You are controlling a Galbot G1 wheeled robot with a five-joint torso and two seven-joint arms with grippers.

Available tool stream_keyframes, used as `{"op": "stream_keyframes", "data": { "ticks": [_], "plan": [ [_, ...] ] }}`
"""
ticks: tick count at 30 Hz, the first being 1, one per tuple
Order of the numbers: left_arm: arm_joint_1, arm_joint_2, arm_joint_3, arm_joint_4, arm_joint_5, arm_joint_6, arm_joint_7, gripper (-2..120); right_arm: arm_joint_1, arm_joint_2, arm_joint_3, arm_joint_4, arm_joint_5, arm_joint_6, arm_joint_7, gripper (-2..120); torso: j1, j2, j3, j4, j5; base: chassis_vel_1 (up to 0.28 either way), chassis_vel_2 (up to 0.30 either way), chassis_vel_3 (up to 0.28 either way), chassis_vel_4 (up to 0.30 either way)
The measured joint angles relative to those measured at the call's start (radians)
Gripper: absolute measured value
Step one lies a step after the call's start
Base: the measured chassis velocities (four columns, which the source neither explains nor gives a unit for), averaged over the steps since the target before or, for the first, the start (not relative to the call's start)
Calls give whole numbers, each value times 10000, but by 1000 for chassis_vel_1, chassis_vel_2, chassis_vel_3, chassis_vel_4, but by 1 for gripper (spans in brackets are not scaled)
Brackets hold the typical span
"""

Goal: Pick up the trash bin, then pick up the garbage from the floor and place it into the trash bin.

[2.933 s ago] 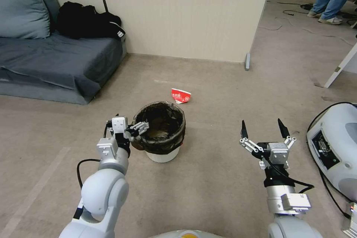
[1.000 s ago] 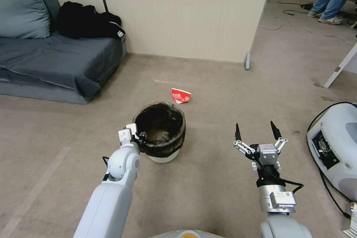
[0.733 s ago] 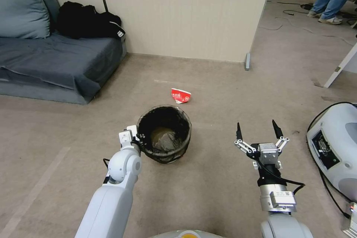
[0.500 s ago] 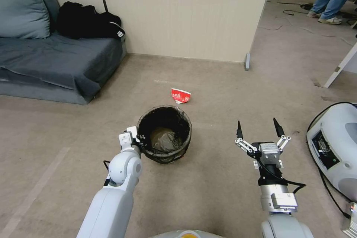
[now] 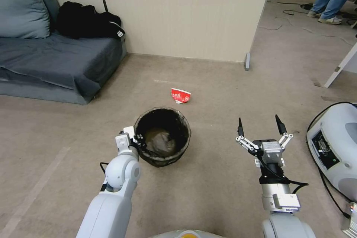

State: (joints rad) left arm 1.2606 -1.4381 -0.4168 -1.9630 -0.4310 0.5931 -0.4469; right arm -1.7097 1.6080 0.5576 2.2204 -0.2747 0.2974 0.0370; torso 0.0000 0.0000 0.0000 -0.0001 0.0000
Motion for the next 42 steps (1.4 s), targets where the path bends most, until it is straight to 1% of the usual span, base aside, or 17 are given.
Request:
{"op": "stream_keyframes", "data": {
  "ticks": [2,3,6,7,9,11,13,14,16,19,20,21,25,26,29,36,42],
  "plan": [
    [308,55,-14,-574,37,-20,2,2,24,0,21,0,12,170,28,100,0,0,0,0,0,0,0,0,0],
    [308,55,-14,-574,37,-20,2,2,24,0,21,0,12,170,28,100,0,0,0,0,0,0,0,0,0],
    [922,102,-50,-1394,218,-45,4,2,33,0,26,-5,20,226,39,100,-1,0,0,2,-2,0,0,0,0],
    [922,102,-50,-1394,218,-45,4,2,33,0,26,-5,20,226,39,100,-1,0,0,2,-2,0,0,0,0],
    [1444,138,-94,-2029,498,-103,31,2,66,-1,22,-47,30,380,40,100,0,0,0,1,0,0,0,0,0],
    [1546,143,-104,-2152,570,-118,35,2,86,-1,16,-71,35,460,40,100,0,0,0,1,0,0,0,0,0],
    [2027,150,-146,-2740,985,-203,54,2,136,0,-8,-140,50,652,40,100,0,1,0,3,0,0,0,0,0],
    [2027,150,-146,-2740,985,-203,54,2,136,0,-8,-140,50,652,40,100,0,1,0,3,0,0,0,0,0],
    [2367,94,-135,-3083,1348,-345,67,2,142,0,-12,-147,54,675,40,100,-1,1,0,1,-1,0,0,0,0],
    [2549,40,-105,-3195,1607,-503,87,2,122,-1,-12,-173,56,724,39,100,-1,0,0,1,0,0,0,0,0],
    [2711,12,-82,-3245,1820,-695,124,2,59,0,-8,-226,61,794,36,100,0,0,0,0,0,0,0,0,0],
    [2711,12,-82,-3245,1820,-695,124,2,59,0,-8,-226,61,794,36,100,0,0,0,0,0,0,0,0,0],
    [3068,60,-136,-3335,2063,-1126,341,2,27,0,-1,-252,69,833,30,100,-1,1,0,0,0,0,0,0,0],
    [3068,60,-136,-3335,2063,-1126,341,2,27,0,-1,-252,69,833,30,100,-1,1,0,0,0,0,0,0,0],
    [3146,91,-179,-3315,2239,-1431,498,2,10,-1,1,-277,63,836,30,100,0,0,-1,2,0,0,0,0,0],
    [3057,16,-86,-3122,2347,-1644,528,2,-9,0,13,-325,50,828,30,100,-1,1,0,0,0,0,0,0,0],
    [3015,4,-20,-3064,2355,-1516,535,2,-4,0,47,-339,67,810,30,100,-1,0,0,1,0,0,0,0,0]
  ]
}}
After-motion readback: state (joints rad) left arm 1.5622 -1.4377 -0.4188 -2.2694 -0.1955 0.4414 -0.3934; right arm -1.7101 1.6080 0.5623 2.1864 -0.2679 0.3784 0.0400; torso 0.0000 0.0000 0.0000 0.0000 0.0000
